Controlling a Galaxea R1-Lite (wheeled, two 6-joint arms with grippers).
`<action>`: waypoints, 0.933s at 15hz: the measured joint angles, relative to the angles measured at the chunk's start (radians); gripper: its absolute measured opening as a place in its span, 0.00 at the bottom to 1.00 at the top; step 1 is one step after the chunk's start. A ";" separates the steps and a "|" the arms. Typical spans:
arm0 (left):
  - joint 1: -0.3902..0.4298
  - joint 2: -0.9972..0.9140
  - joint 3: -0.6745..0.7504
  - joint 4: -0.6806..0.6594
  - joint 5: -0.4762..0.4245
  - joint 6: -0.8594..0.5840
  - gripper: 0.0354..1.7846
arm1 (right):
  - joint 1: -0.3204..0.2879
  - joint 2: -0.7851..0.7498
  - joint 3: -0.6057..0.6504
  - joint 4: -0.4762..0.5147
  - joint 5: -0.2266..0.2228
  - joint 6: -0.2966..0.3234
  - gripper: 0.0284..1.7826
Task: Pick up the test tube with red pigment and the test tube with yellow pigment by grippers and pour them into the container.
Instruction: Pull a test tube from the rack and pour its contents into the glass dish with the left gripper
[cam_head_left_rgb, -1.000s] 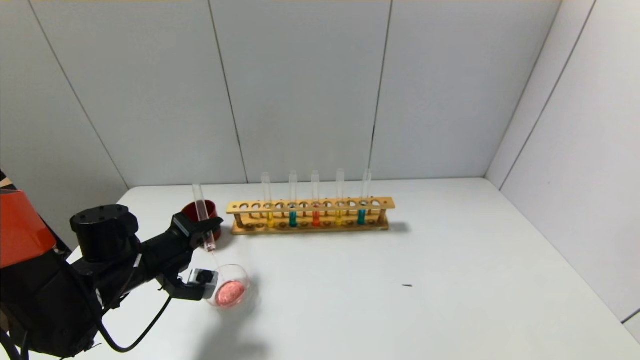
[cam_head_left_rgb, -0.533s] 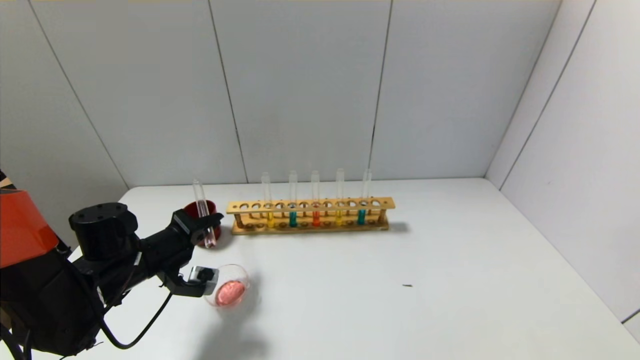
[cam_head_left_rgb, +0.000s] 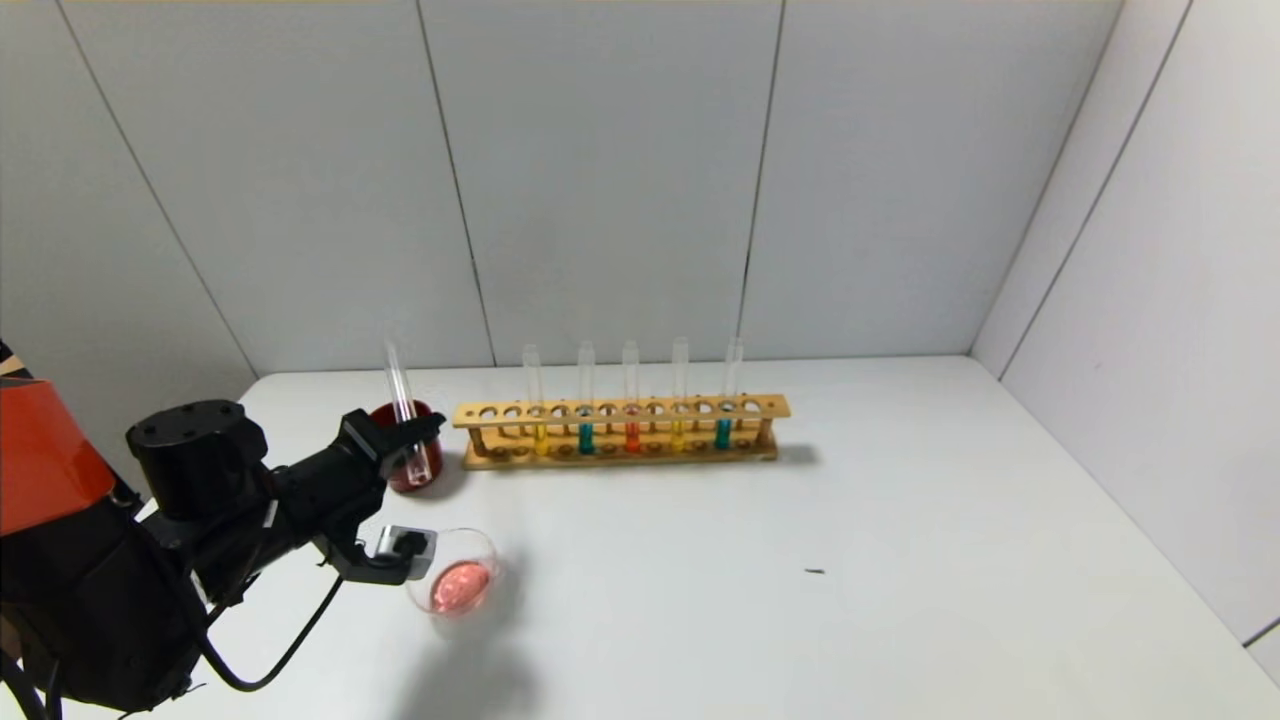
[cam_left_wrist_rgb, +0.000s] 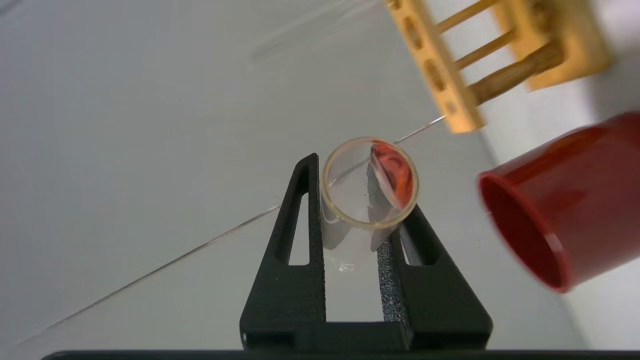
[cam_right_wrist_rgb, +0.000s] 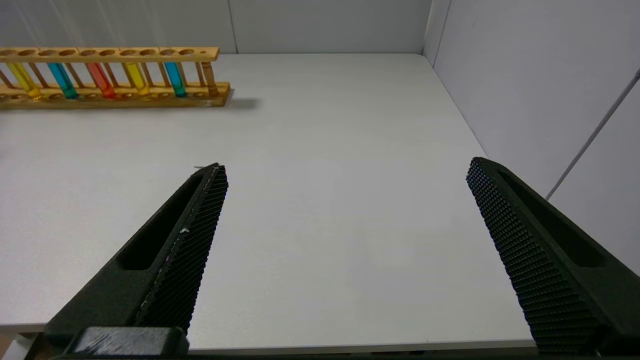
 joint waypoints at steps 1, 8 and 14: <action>0.000 0.000 0.001 -0.001 0.000 0.007 0.17 | 0.000 0.000 0.000 0.000 0.000 0.000 0.98; 0.000 -0.024 -0.004 -0.003 -0.001 0.095 0.17 | 0.000 0.000 0.000 0.000 0.000 0.000 0.98; 0.000 -0.045 -0.019 -0.002 0.002 0.114 0.17 | 0.000 0.000 0.000 0.000 0.000 0.000 0.98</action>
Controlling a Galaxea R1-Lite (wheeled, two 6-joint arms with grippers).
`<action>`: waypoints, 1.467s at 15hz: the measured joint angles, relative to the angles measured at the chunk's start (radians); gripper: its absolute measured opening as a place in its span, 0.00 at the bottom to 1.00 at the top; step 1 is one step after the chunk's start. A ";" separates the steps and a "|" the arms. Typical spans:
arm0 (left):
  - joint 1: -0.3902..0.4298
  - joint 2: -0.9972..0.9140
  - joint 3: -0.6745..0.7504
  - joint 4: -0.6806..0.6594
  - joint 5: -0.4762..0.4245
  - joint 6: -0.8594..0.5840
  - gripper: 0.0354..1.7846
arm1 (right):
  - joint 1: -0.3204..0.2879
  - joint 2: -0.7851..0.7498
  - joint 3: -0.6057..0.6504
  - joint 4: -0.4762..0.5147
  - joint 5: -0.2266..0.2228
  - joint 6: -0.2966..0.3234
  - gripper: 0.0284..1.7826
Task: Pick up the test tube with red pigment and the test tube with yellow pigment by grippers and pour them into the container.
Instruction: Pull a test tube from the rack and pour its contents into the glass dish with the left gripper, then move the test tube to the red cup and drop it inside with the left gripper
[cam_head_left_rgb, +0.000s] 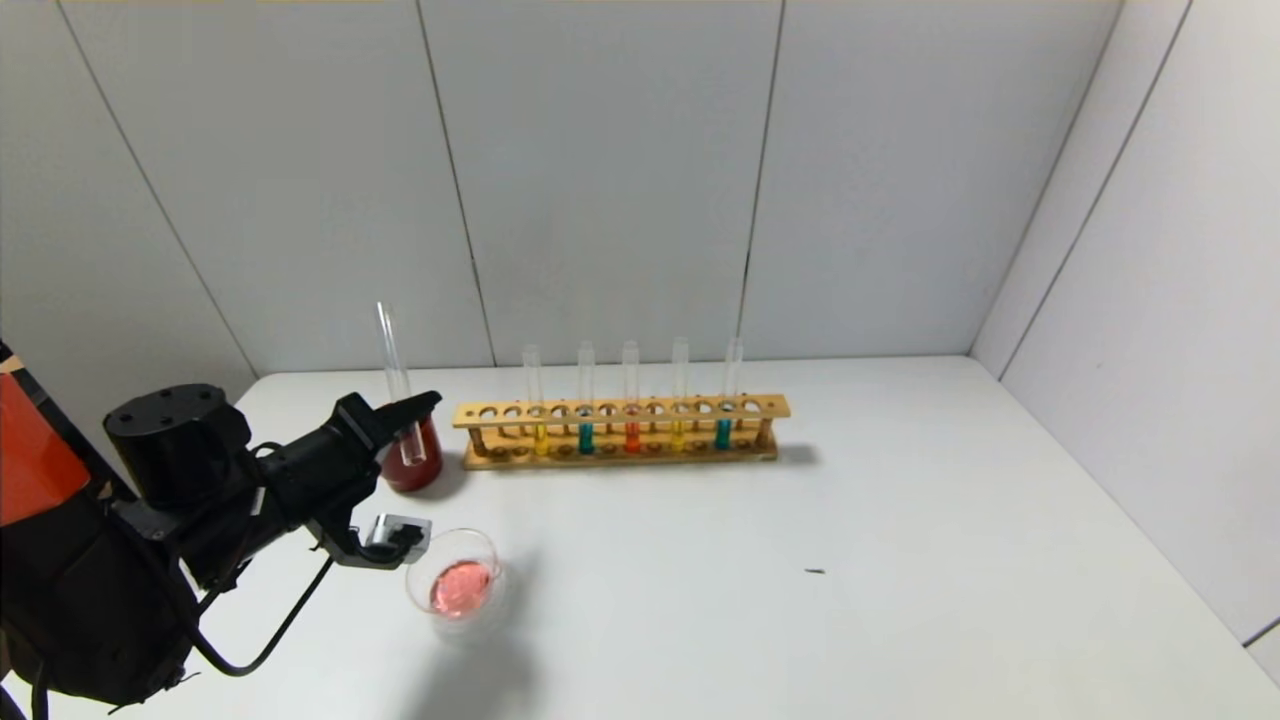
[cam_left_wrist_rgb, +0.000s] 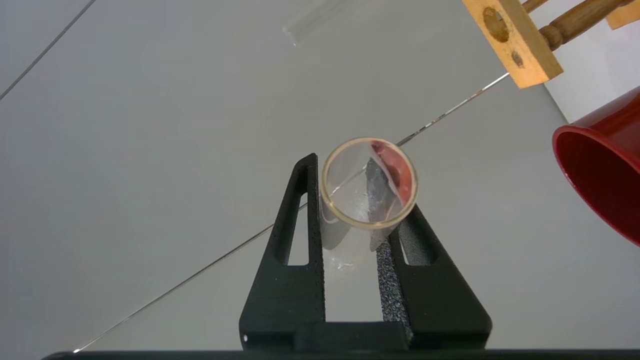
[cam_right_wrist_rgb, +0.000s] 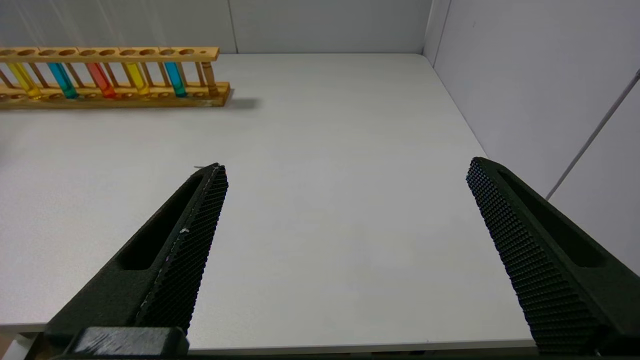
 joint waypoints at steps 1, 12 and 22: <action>0.000 -0.002 0.002 0.000 0.005 -0.003 0.17 | 0.000 0.000 0.000 0.000 0.000 0.000 0.98; -0.236 -0.143 -0.156 0.040 0.803 -0.953 0.17 | 0.000 0.000 0.000 0.000 0.000 0.000 0.98; -0.127 -0.229 -0.580 0.664 0.979 -2.097 0.17 | 0.000 0.000 0.000 0.000 0.000 0.000 0.98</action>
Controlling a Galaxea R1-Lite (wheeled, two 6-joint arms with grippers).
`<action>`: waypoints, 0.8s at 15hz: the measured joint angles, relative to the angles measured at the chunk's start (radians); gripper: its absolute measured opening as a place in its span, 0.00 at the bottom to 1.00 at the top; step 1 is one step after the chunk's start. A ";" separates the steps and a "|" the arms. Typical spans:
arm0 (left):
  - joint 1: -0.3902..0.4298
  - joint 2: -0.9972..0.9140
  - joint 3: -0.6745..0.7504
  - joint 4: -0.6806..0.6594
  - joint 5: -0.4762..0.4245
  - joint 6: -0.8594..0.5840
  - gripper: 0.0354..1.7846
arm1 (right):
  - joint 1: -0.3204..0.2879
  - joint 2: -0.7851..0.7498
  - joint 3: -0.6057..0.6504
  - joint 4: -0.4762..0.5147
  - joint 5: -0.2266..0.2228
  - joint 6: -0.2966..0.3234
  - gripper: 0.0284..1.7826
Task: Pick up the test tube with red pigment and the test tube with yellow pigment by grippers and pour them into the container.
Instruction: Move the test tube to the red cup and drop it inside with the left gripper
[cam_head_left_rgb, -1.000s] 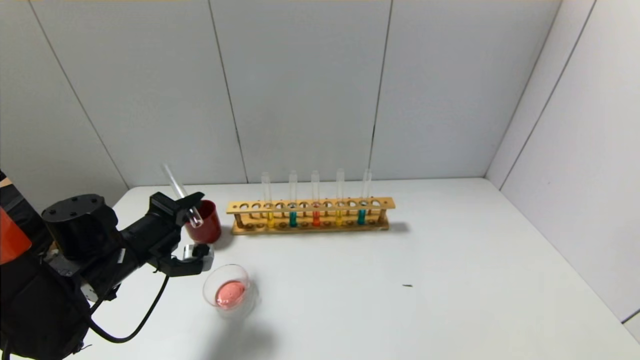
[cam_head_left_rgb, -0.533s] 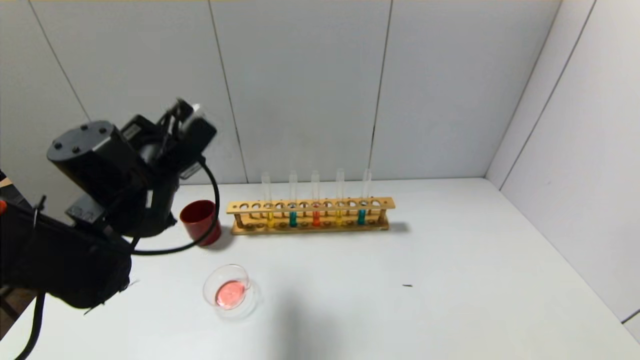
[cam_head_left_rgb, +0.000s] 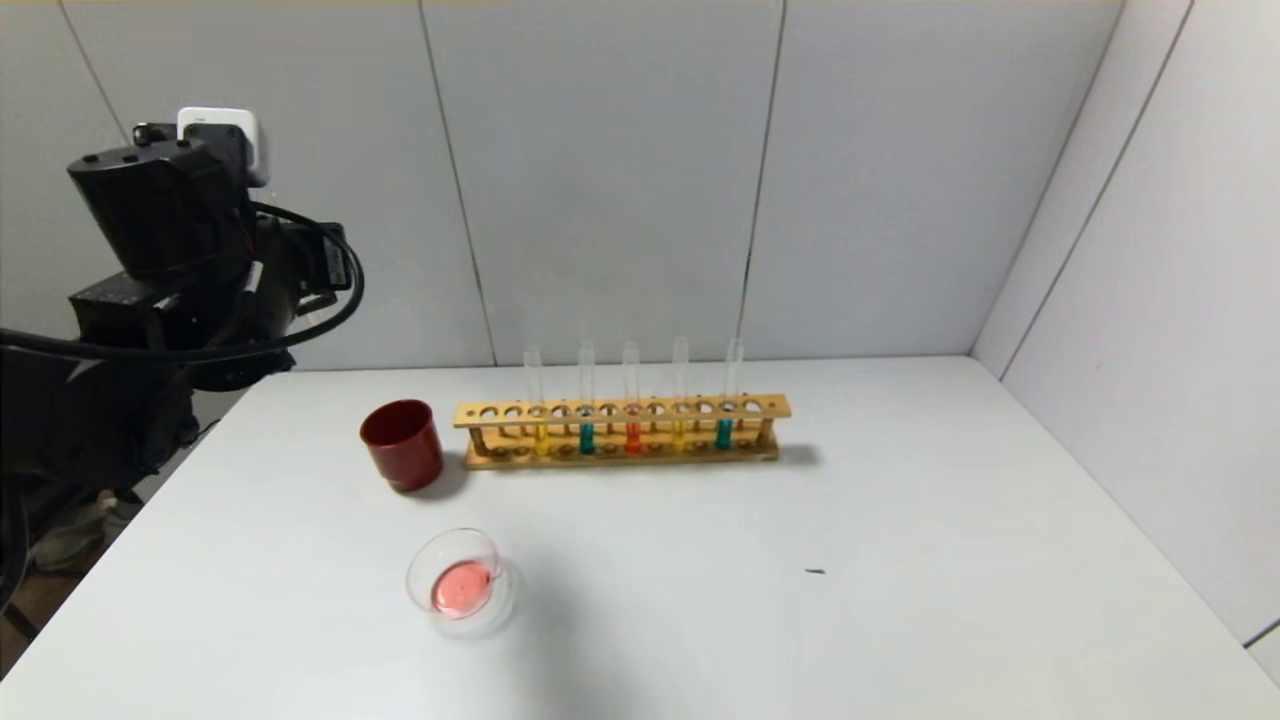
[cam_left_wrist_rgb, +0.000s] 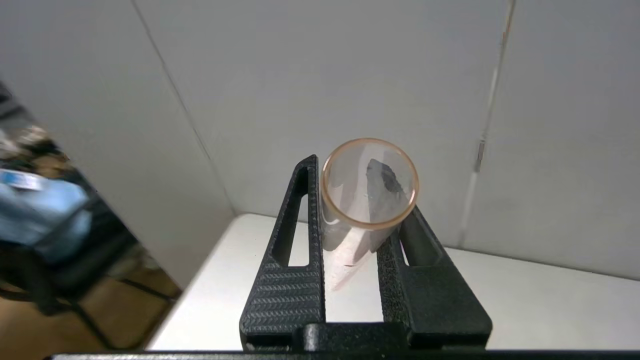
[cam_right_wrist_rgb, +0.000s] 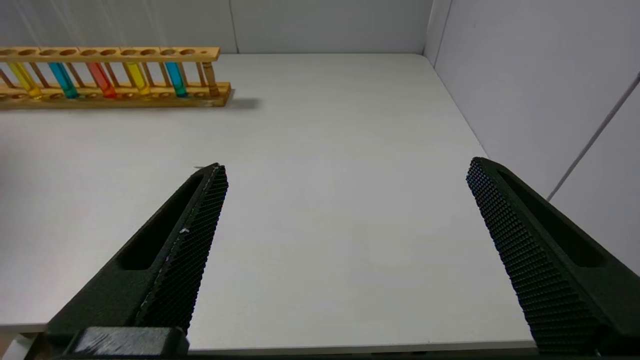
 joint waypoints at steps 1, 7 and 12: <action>0.006 0.002 0.016 0.003 -0.041 -0.027 0.17 | 0.000 0.000 0.000 0.000 0.000 0.000 0.98; 0.011 0.064 0.066 0.037 -0.148 -0.086 0.17 | 0.000 0.000 0.000 0.000 0.000 0.000 0.98; 0.012 0.089 0.104 0.033 -0.191 -0.108 0.17 | 0.000 0.000 0.000 0.000 0.000 0.000 0.98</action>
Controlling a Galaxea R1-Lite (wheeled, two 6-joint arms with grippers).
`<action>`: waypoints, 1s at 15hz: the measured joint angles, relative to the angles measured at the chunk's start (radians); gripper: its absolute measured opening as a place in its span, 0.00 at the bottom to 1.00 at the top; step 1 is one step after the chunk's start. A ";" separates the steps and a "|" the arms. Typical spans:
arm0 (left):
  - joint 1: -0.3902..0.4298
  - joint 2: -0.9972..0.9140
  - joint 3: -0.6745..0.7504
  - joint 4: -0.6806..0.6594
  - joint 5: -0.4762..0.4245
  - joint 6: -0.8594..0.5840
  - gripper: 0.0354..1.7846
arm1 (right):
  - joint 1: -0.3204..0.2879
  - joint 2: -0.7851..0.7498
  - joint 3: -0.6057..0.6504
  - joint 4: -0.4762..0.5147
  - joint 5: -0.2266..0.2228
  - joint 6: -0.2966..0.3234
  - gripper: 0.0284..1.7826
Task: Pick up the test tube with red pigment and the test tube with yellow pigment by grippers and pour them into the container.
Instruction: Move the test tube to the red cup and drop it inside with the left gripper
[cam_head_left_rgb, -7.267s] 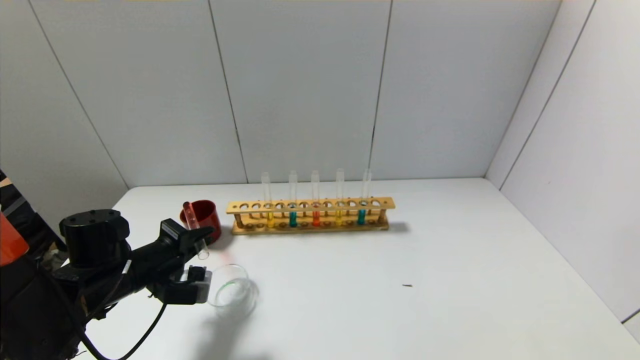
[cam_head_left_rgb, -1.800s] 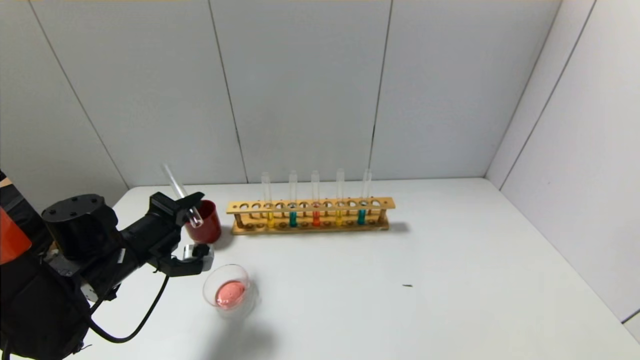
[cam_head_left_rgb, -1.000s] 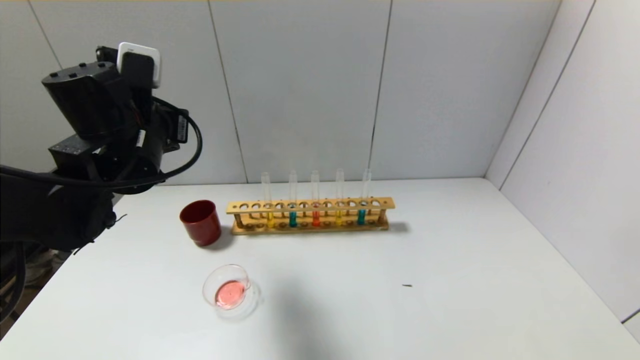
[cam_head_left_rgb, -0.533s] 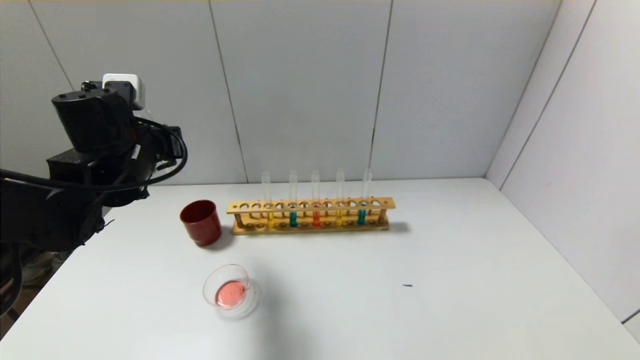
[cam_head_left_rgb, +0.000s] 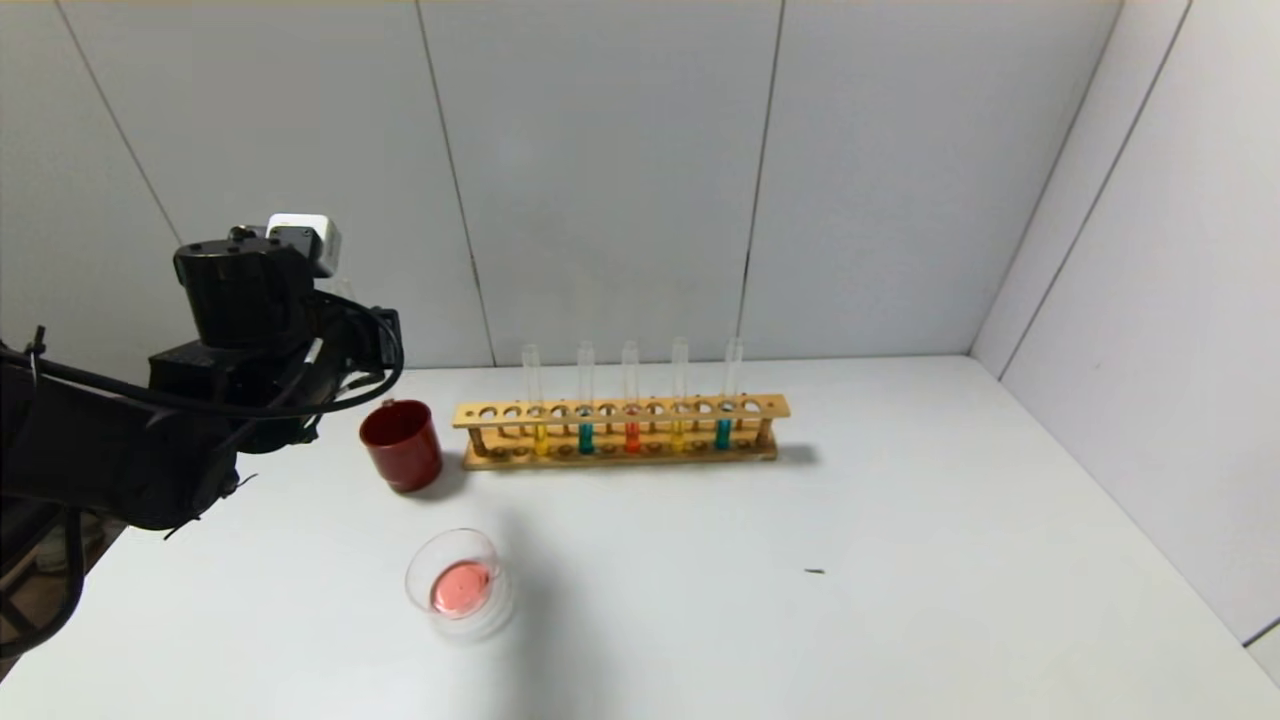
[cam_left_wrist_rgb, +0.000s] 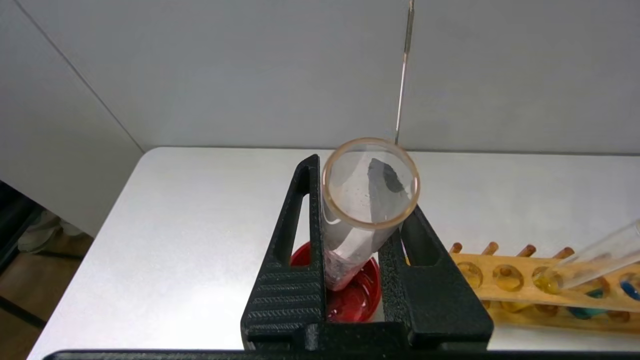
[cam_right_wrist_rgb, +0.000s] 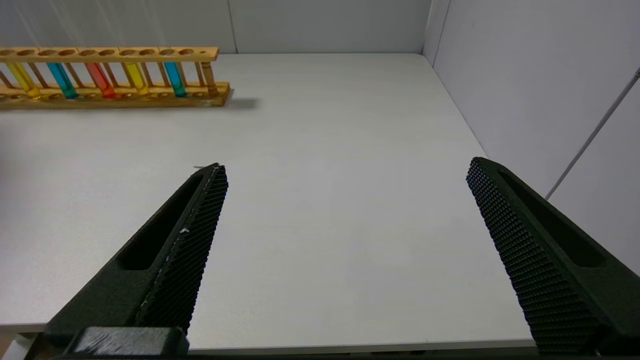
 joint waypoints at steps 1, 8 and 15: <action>0.002 0.006 0.007 -0.011 -0.005 -0.001 0.17 | 0.000 0.000 0.000 0.000 0.000 0.000 0.98; 0.004 0.062 0.050 -0.051 -0.052 -0.008 0.17 | 0.000 0.000 0.000 0.000 0.000 0.001 0.98; 0.026 0.143 0.050 -0.148 -0.068 -0.004 0.17 | 0.000 0.000 0.000 0.000 0.000 0.001 0.98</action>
